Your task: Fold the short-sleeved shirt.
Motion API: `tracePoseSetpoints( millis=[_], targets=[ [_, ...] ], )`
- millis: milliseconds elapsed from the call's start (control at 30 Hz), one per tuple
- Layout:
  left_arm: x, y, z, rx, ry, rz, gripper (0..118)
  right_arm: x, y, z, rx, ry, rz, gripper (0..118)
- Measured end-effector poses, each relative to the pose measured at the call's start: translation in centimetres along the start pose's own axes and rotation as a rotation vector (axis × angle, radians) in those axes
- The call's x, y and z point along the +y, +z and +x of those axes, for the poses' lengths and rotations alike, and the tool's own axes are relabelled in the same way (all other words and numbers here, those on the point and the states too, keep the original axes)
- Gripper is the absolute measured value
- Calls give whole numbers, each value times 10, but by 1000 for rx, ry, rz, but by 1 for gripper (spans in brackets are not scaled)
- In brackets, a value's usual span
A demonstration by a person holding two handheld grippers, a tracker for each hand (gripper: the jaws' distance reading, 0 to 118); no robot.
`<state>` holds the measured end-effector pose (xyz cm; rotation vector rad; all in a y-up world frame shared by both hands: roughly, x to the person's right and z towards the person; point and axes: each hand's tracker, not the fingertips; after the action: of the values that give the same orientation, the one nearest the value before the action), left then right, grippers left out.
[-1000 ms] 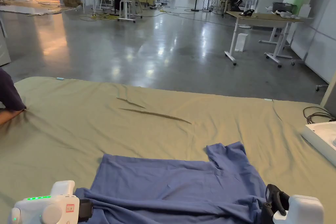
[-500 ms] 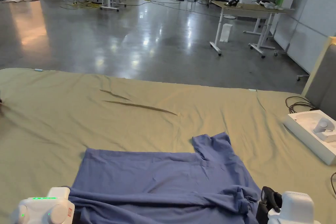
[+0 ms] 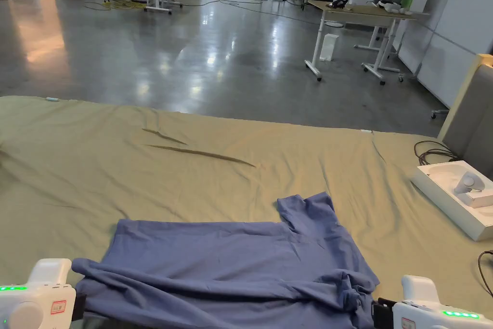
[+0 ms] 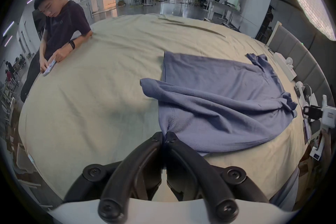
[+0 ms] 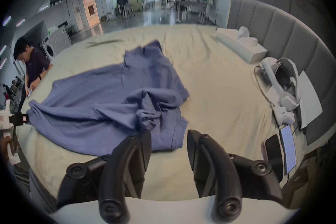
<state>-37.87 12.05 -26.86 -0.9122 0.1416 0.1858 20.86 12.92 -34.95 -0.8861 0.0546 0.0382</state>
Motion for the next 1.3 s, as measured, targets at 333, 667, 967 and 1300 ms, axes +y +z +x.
tracePoseSetpoints(
  millis=[333, 667, 967, 1300],
  targets=[
    [-2, -4, 4, 15, -30, 2, 4, 2, -81, -5, 58, 29, -254, 57],
    [-16, -15, 6, 28, -13, -27, 4, 3, -76, -15, 34, 45, -219, 9],
    [12, 26, 4, -39, 1, 63, 4, 33, -11, -10, 66, 18, -99, 8],
    [15, 78, -21, -68, 33, 105, 3, 33, 61, -9, 77, 77, -146, 8]
  ],
)
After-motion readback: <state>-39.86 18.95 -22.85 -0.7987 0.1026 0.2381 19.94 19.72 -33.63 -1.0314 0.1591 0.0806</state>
